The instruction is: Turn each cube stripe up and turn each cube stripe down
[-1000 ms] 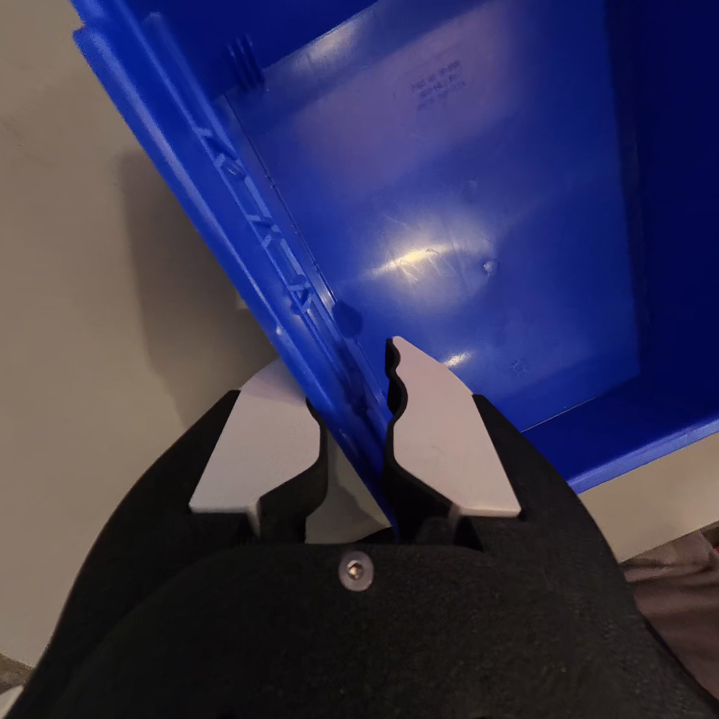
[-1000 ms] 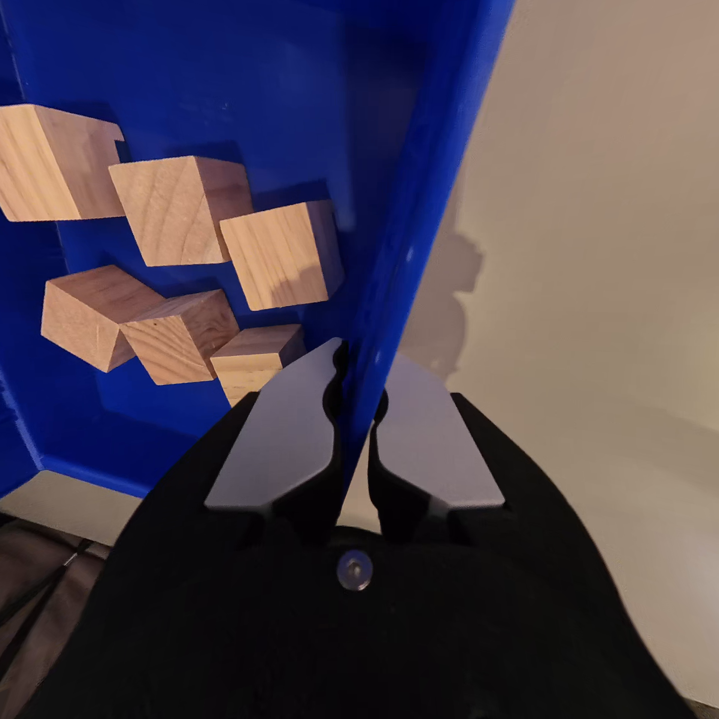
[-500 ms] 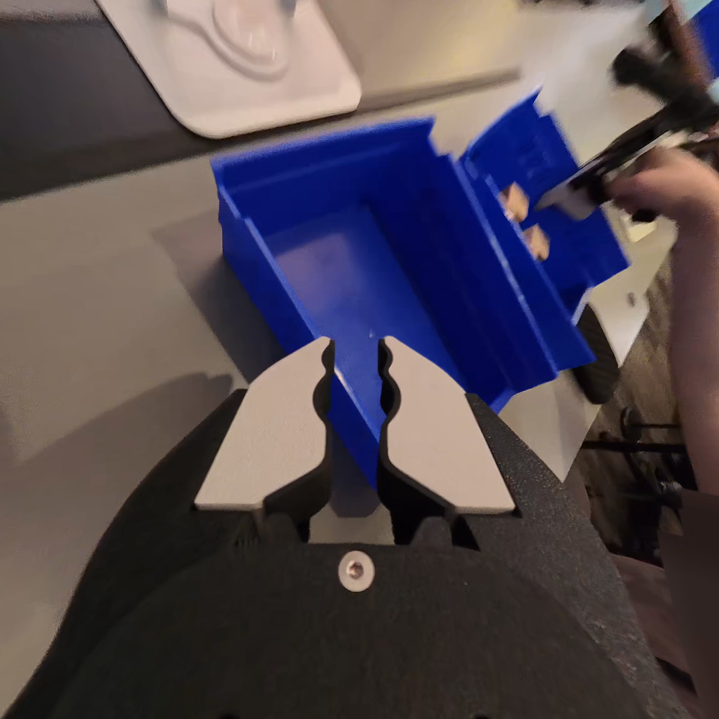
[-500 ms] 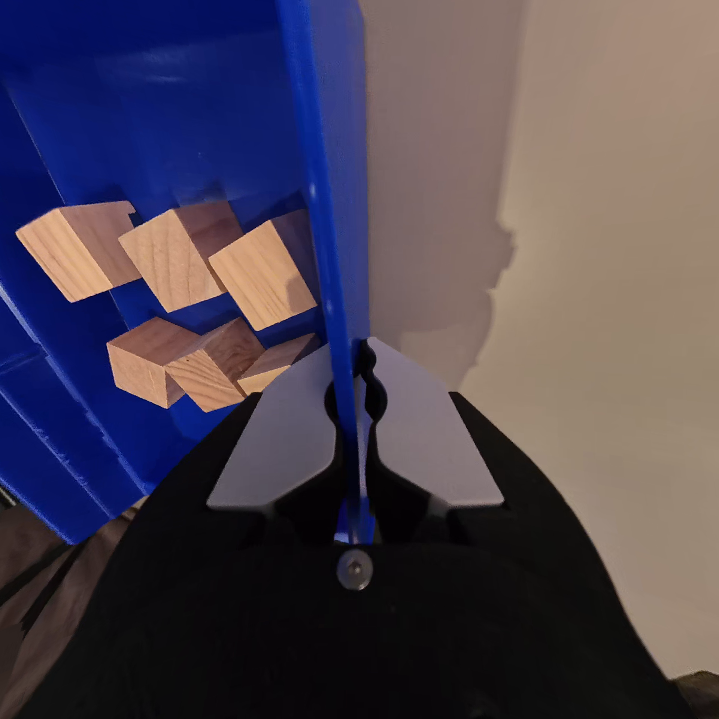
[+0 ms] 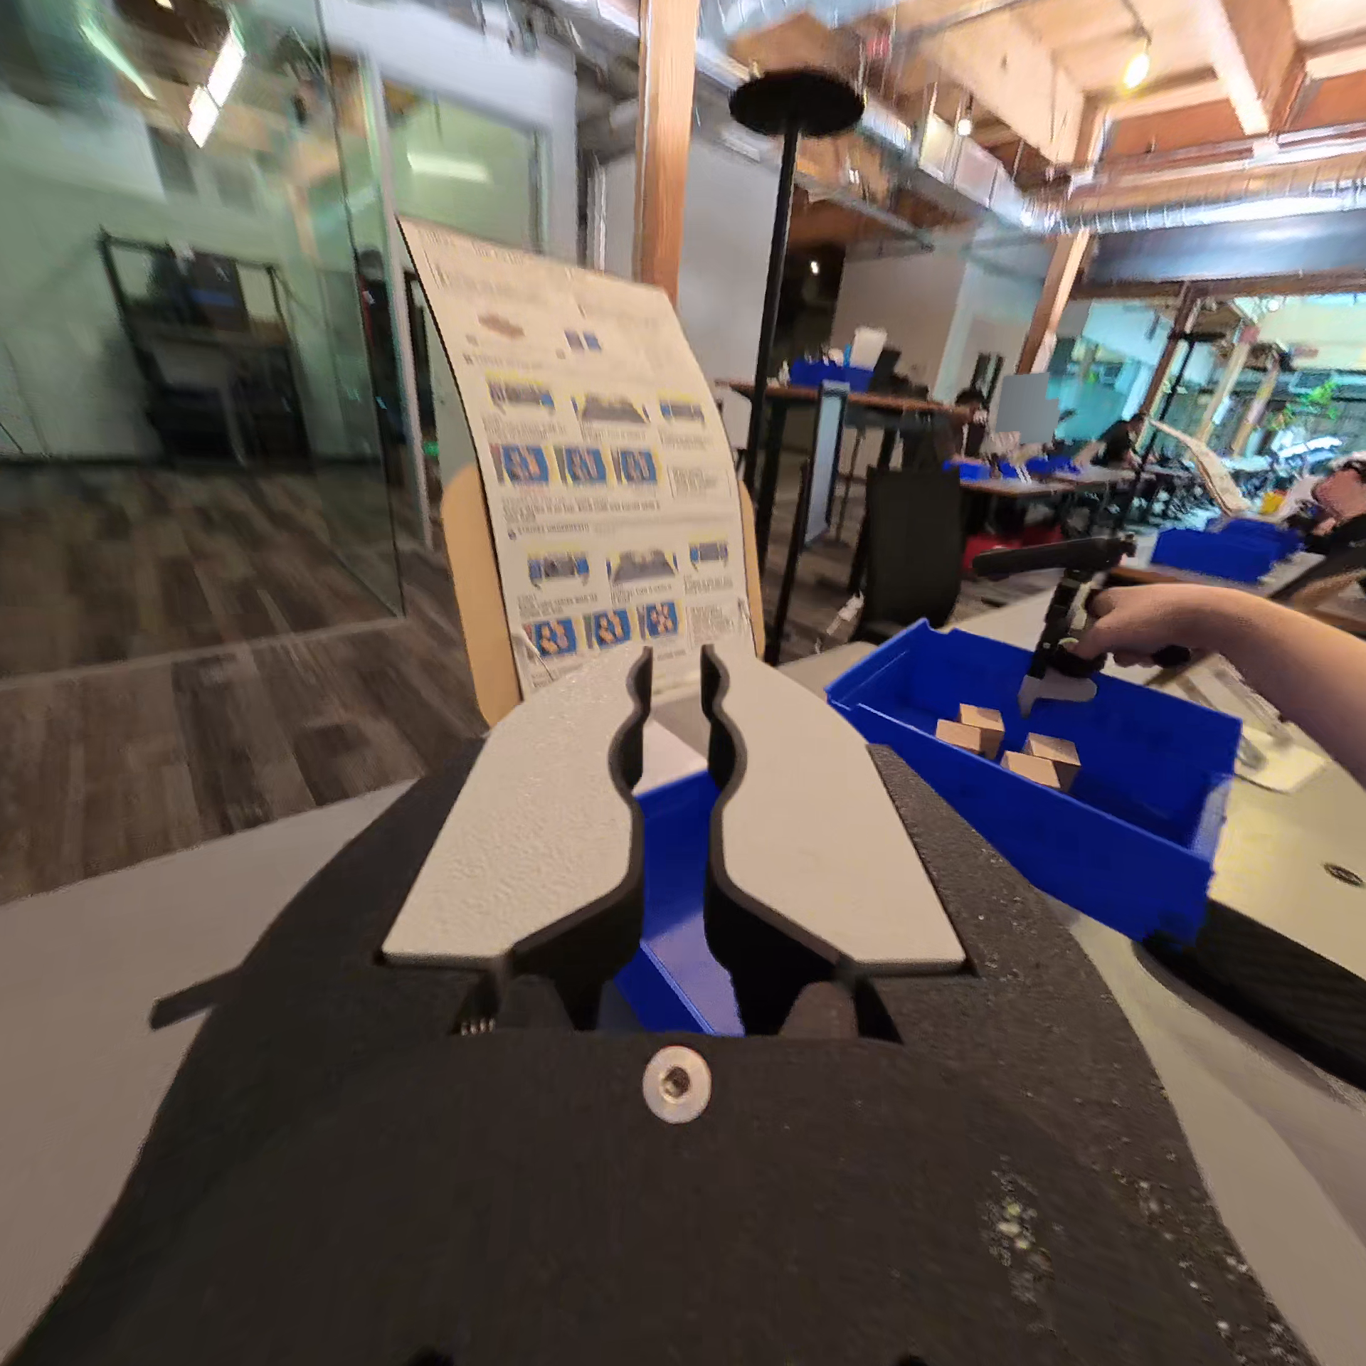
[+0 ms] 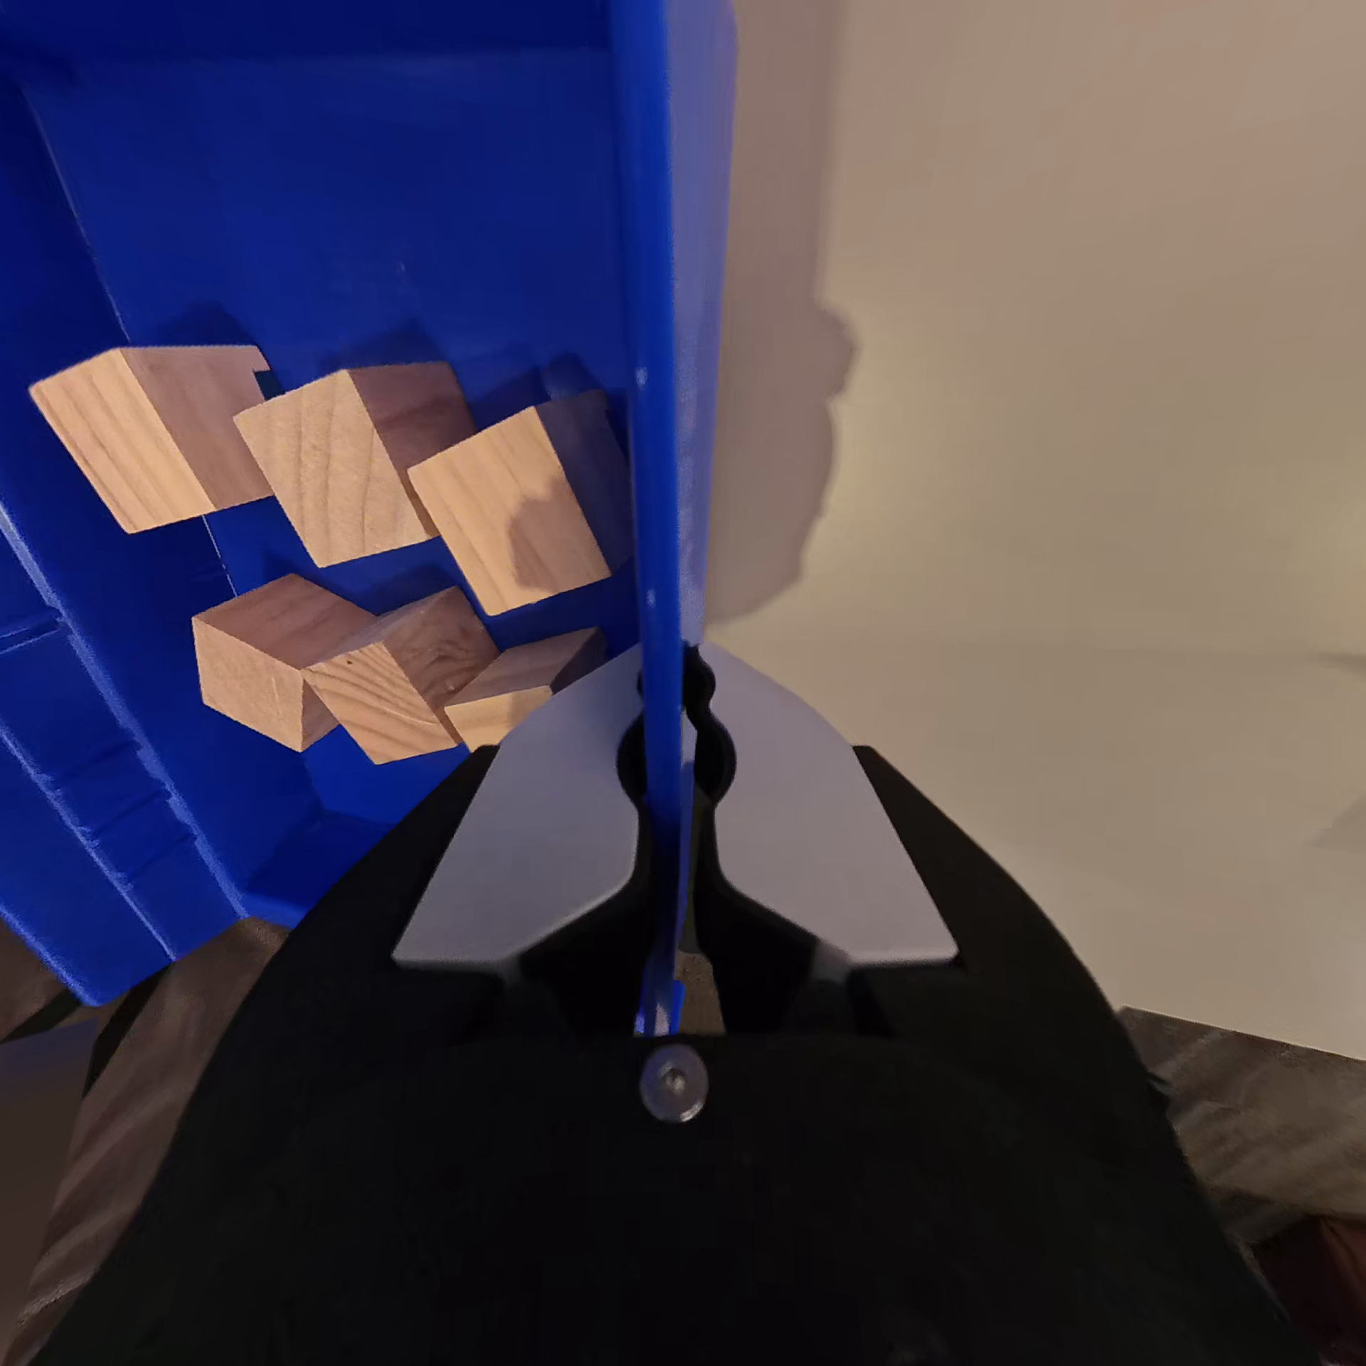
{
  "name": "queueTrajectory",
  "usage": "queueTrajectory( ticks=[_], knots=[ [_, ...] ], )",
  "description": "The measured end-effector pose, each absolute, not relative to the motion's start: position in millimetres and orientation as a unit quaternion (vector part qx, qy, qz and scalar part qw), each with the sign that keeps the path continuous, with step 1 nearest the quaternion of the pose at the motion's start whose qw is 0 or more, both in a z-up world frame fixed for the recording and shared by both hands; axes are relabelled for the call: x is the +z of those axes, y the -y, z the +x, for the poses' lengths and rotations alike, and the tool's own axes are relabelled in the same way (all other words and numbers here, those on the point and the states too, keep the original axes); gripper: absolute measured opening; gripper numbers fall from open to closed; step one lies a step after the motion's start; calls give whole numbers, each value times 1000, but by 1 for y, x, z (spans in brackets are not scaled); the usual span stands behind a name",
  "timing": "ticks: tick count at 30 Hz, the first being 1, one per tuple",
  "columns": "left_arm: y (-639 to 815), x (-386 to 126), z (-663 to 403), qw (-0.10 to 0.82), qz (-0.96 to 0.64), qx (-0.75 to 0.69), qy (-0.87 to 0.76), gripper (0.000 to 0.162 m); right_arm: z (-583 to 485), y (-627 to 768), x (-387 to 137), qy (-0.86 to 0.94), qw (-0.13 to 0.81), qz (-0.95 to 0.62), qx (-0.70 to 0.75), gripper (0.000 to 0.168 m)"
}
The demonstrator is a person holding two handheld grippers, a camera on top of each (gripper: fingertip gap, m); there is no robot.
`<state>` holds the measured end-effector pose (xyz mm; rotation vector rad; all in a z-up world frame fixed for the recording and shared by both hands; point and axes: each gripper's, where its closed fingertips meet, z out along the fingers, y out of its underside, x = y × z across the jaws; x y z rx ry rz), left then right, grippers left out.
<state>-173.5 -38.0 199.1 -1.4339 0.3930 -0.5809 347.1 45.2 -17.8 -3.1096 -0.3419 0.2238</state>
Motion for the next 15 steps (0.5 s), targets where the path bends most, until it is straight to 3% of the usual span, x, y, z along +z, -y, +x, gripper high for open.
queueTrajectory(
  ticks=[7, 15],
  knots=[
    [64, 213, -181, 719, -621, -266, -164, 20, 204, -75, 59, 238, 9, -969, 60, 6],
    [120, 241, -191, 776, -567, -240, -136, 16, -23, -103, 66, 386, 25, -915, 113, 7]
  ],
)
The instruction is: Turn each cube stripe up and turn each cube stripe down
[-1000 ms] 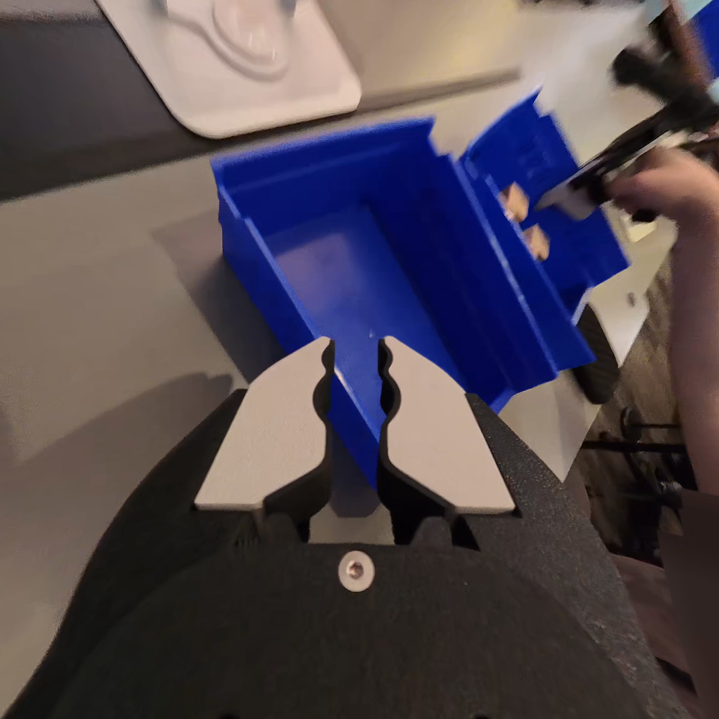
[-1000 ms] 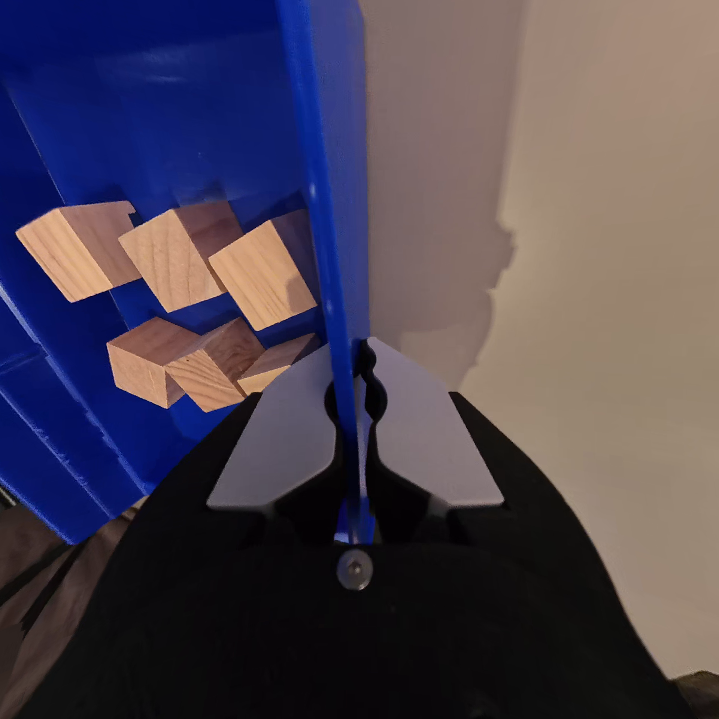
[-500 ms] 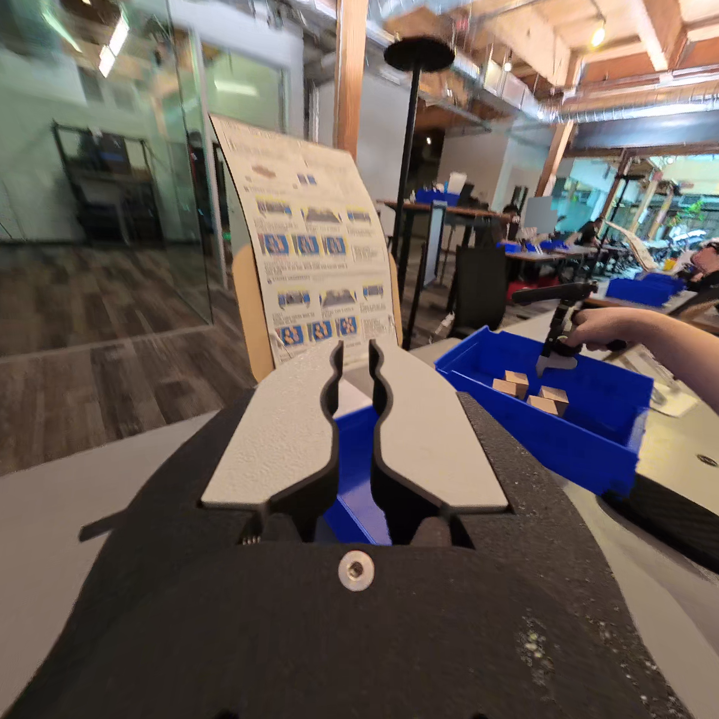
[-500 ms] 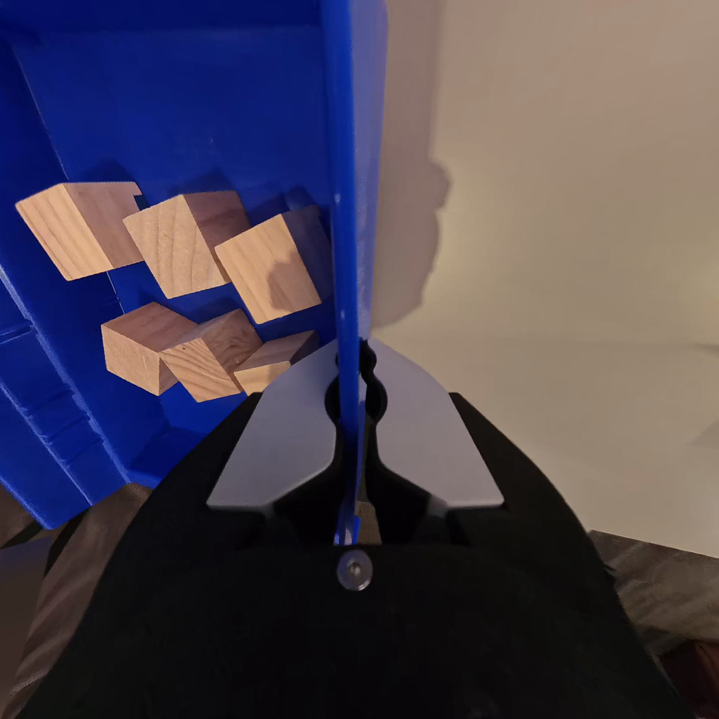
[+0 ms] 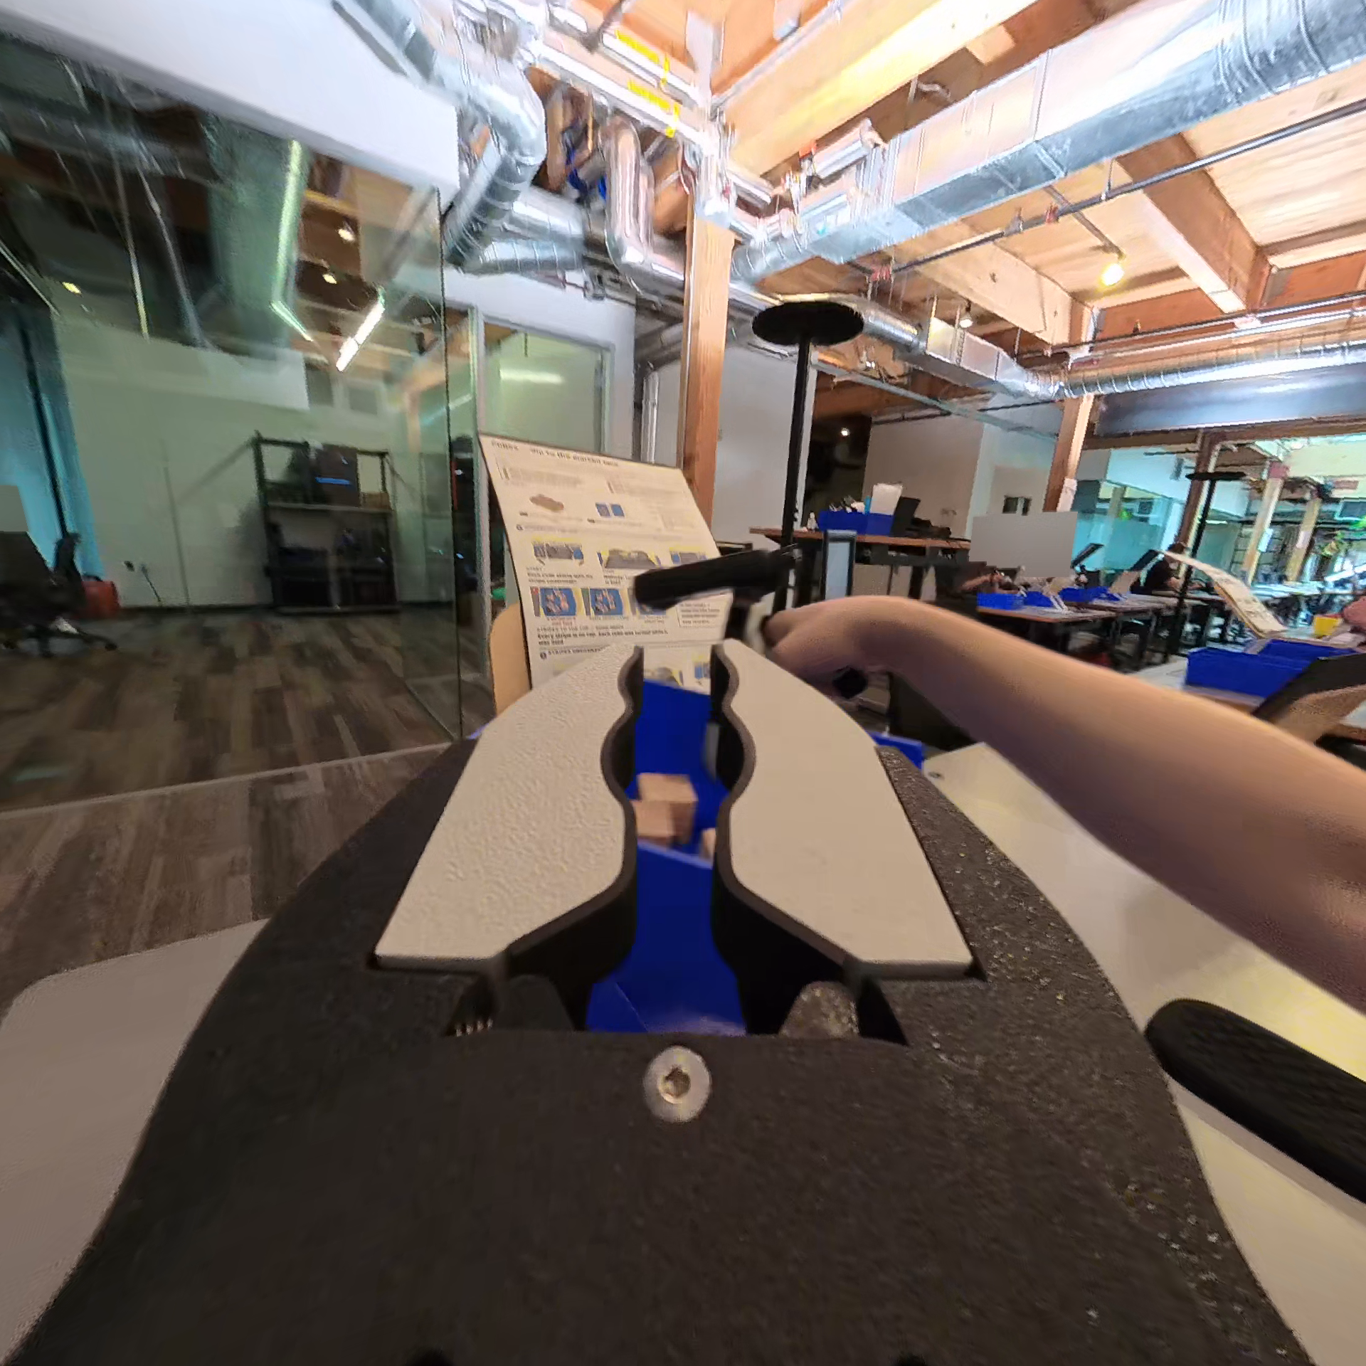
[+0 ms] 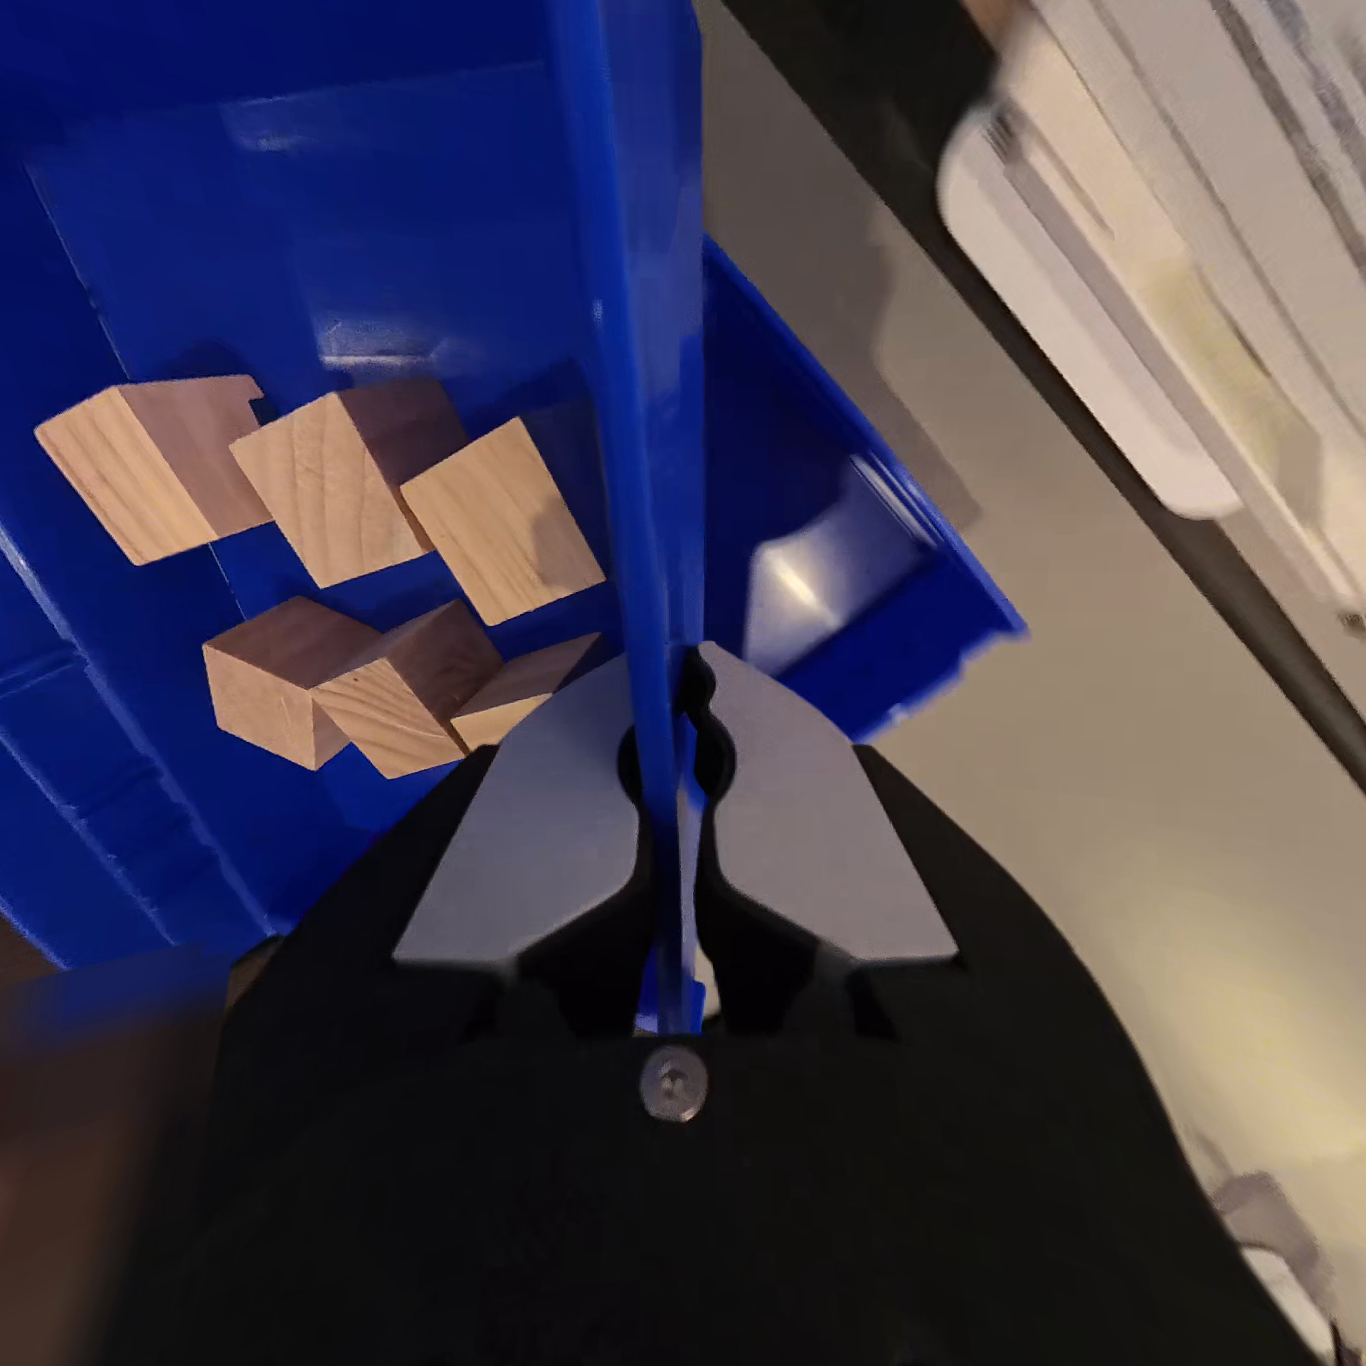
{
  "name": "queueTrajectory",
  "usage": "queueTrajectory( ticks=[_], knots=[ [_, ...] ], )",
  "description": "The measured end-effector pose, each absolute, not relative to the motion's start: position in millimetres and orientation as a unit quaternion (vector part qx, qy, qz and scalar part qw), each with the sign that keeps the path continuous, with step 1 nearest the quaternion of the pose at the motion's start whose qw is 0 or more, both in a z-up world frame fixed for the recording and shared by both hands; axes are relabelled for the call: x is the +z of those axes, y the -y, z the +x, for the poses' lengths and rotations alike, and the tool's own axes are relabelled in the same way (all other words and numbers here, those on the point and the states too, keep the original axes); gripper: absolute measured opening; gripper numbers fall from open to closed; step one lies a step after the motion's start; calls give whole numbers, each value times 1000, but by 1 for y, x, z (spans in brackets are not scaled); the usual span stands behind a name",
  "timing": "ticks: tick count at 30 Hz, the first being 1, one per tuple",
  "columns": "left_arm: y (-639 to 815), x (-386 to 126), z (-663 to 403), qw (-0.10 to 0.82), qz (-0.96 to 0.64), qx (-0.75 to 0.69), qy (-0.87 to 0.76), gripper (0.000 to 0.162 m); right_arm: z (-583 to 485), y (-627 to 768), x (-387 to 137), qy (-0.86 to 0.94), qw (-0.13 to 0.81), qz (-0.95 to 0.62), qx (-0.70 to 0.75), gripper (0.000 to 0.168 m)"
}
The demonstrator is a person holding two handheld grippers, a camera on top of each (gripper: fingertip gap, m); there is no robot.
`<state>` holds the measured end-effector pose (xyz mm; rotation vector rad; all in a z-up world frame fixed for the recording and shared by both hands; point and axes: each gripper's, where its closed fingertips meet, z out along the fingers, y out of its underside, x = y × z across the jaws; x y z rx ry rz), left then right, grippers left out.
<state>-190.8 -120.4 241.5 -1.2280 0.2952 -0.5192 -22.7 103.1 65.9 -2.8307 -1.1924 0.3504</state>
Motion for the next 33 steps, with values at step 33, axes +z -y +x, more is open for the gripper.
queueTrajectory(
  ticks=[33],
  knots=[
    [156, 222, -132, 712, -578, -277, -287, 21, -275, -72, -121, 457, -36, -876, 147, 12]
  ],
)
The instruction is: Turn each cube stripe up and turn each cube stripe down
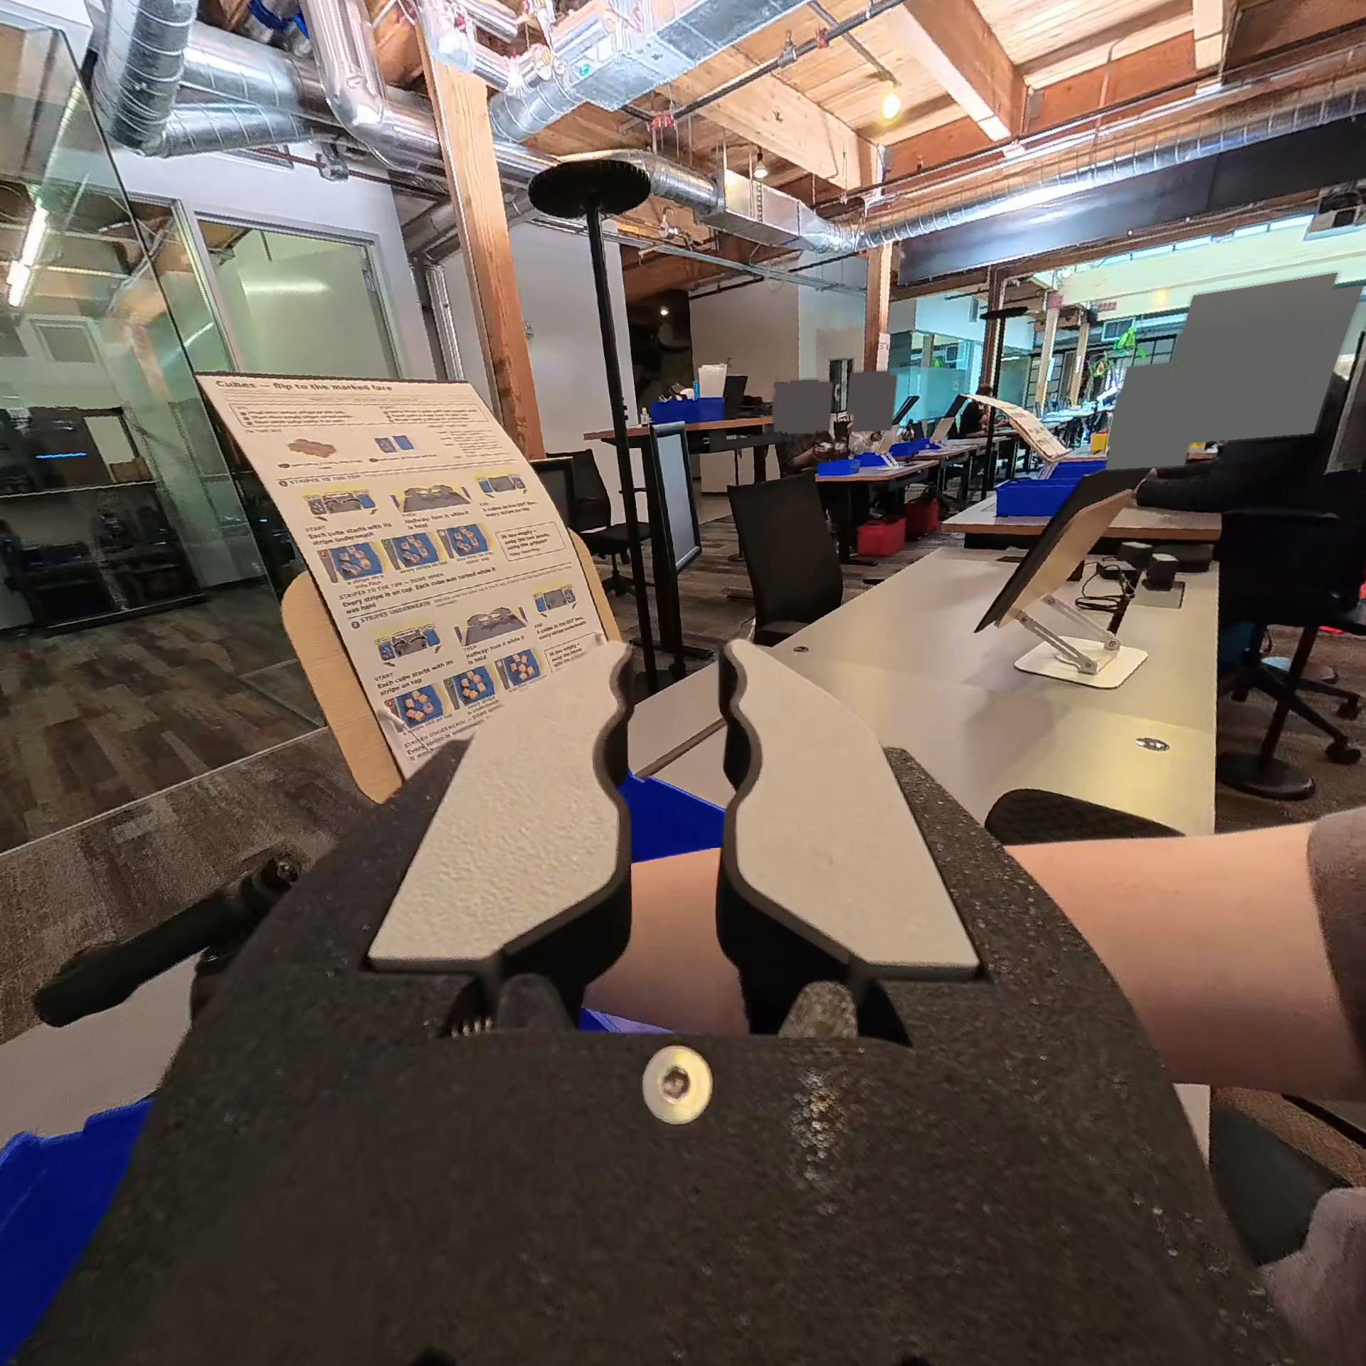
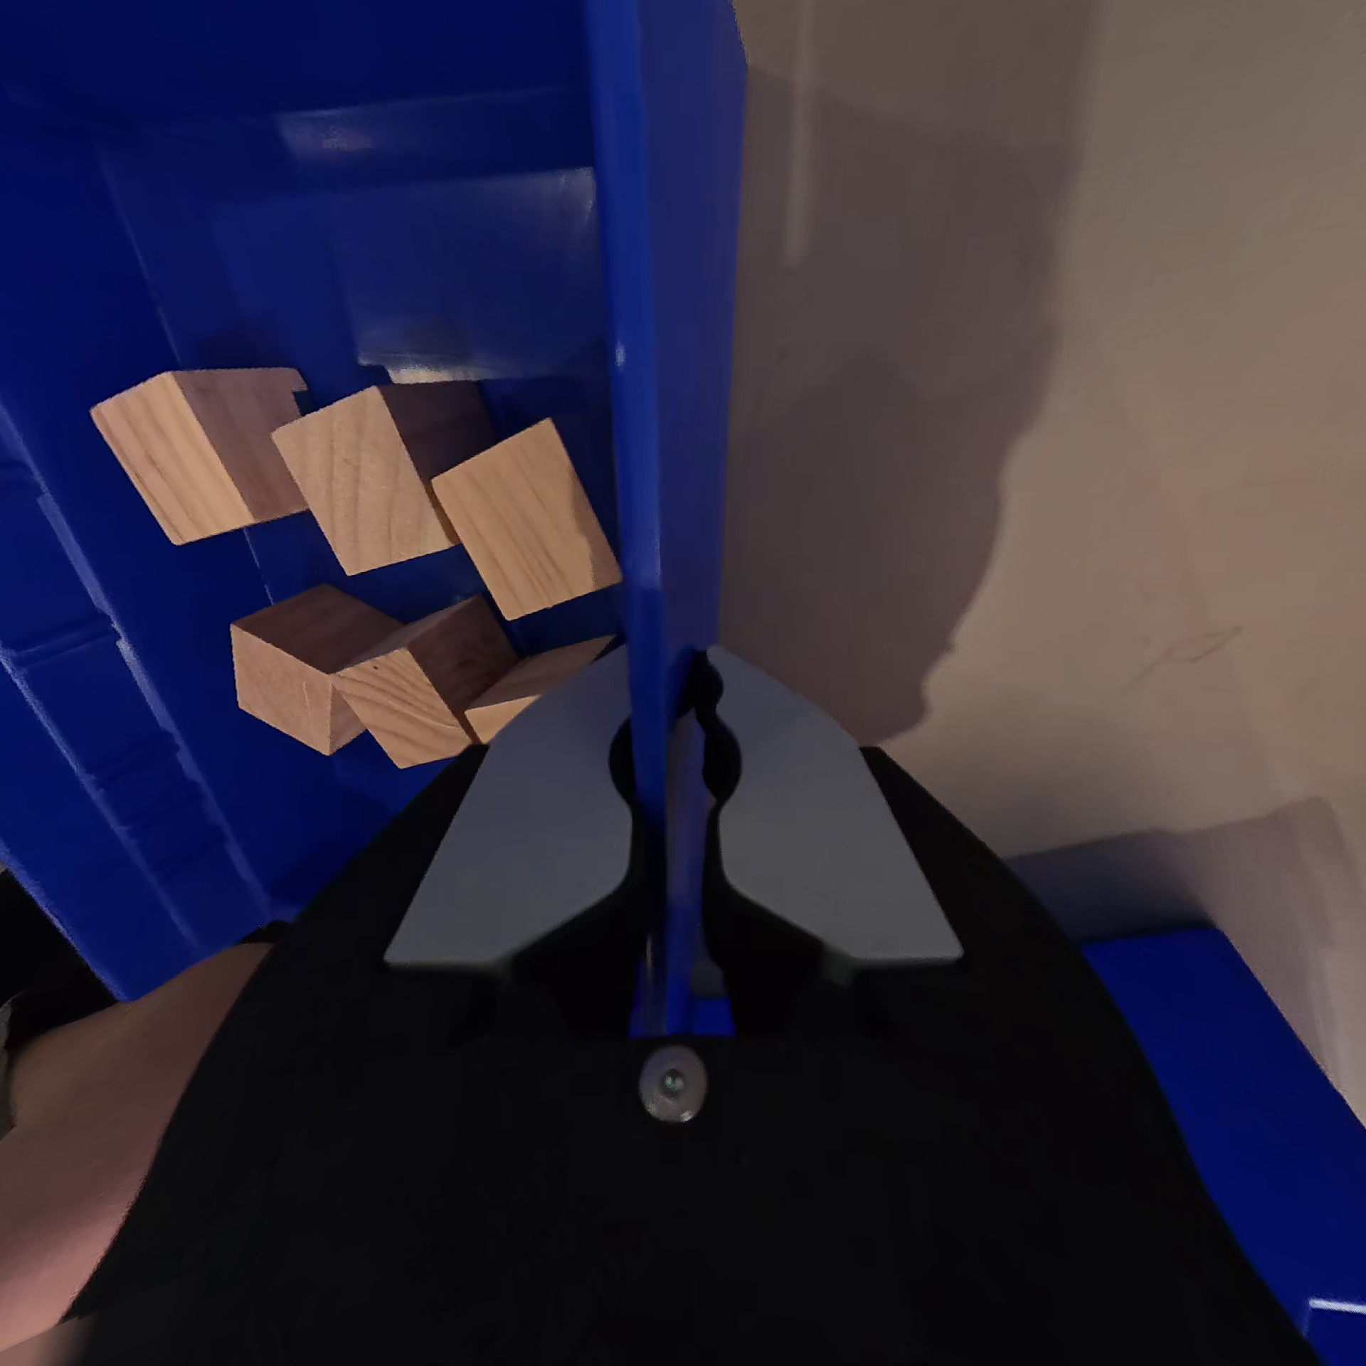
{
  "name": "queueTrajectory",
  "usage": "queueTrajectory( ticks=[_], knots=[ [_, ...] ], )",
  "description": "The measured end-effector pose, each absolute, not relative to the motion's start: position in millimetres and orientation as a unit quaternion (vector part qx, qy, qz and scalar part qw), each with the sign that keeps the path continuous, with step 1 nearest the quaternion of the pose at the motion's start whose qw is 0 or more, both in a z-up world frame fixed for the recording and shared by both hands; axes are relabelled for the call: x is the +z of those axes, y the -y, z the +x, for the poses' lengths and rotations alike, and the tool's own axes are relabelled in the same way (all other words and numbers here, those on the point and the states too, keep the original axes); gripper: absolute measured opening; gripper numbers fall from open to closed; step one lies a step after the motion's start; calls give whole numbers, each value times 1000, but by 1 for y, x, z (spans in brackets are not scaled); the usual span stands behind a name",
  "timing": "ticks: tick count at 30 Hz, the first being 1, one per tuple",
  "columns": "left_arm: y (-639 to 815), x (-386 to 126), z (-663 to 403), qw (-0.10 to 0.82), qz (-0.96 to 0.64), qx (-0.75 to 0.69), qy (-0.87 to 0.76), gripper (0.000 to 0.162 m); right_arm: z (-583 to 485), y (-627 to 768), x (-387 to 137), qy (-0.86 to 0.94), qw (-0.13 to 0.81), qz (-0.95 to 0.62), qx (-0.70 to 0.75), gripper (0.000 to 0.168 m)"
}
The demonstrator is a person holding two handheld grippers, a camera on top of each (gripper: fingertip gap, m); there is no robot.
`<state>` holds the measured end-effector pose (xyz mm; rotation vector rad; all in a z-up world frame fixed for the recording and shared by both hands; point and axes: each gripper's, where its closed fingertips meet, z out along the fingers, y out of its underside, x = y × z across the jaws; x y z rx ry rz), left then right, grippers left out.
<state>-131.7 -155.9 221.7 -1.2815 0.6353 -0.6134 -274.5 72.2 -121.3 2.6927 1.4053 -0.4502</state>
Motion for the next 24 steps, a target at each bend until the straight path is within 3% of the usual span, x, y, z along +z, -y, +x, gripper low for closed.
queueTrajectory(
  ticks=[2, 4, 8, 11, 13, 16, 24],
  knots=[
    [156, 220, -128, 707, -579, -280, -294, 21, -278, -76, -116, -459, 16, 875, -157, 13],
    [156, 218, -124, 700, -583, -281, -301, 23, -289, -93, -89, -451, -63, 872, -181, 24],
    [156, 211, -122, 688, -592, -276, -314, 25, -262, -132, 39, -460, -360, 796, -160, 36],
    [159, 211, -122, 685, -587, -287, -322, 26, -172, -140, 105, -402, -474, 775, -113, 51],
    [158, 213, -123, 687, -585, -291, -317, 26, -93, -144, 95, -368, -442, 817, -39, 62],
    [155, 212, -123, 688, -588, -286, -315, 25, 12, -137, 56, -311, -380, 870, 53, 63],
    [153, 198, -95, 659, -610, -256, -357, 25, 90, -64, -82, -261, -146, 954, 0, 72]
  ],
)
